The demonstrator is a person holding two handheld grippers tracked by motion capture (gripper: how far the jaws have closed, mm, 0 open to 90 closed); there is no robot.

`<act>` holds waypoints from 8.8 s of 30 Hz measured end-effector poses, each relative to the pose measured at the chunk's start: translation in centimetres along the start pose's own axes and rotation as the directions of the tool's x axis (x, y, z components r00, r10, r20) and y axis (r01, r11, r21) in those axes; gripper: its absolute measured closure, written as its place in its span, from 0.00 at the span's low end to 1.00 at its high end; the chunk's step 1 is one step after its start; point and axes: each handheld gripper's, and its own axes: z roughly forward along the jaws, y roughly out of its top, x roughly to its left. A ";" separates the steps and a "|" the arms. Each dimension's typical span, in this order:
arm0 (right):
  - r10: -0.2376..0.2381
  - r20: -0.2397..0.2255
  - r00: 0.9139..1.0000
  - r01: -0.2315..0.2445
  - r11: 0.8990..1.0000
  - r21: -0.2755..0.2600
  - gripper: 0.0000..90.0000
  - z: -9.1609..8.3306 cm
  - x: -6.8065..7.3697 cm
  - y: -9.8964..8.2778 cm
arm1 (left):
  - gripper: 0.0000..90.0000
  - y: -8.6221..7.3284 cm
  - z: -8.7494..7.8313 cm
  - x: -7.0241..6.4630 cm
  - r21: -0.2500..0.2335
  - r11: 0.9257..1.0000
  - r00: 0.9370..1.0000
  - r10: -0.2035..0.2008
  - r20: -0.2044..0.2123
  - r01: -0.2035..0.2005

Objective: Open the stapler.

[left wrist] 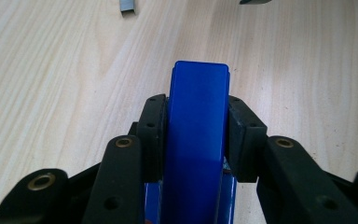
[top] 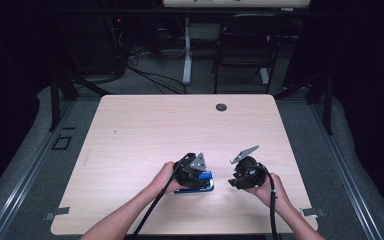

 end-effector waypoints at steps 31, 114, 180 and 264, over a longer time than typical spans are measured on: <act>0.018 -0.133 0.991 -0.034 0.992 -0.124 1.00 2.9 2.1 3.6 | 0.73 -0.5 -2.3 0.1 -0.071 0.997 0.999 0.043 0.020 -0.041; 0.099 0.027 0.995 -0.095 0.990 -0.106 1.00 4.7 4.2 3.7 | 0.73 -0.6 -5.6 -0.4 -0.020 0.999 0.998 -0.038 -0.052 0.037; 0.094 -0.014 0.995 -0.094 0.995 -0.036 1.00 4.7 3.6 4.5 | 0.72 -5.1 -9.5 0.0 -0.005 0.995 0.995 -0.095 -0.031 0.095; -0.113 -0.249 0.962 0.091 0.991 -0.098 1.00 6.3 8.6 9.7 | 0.70 -7.1 -9.9 0.8 -0.005 0.991 0.991 -0.135 0.004 0.135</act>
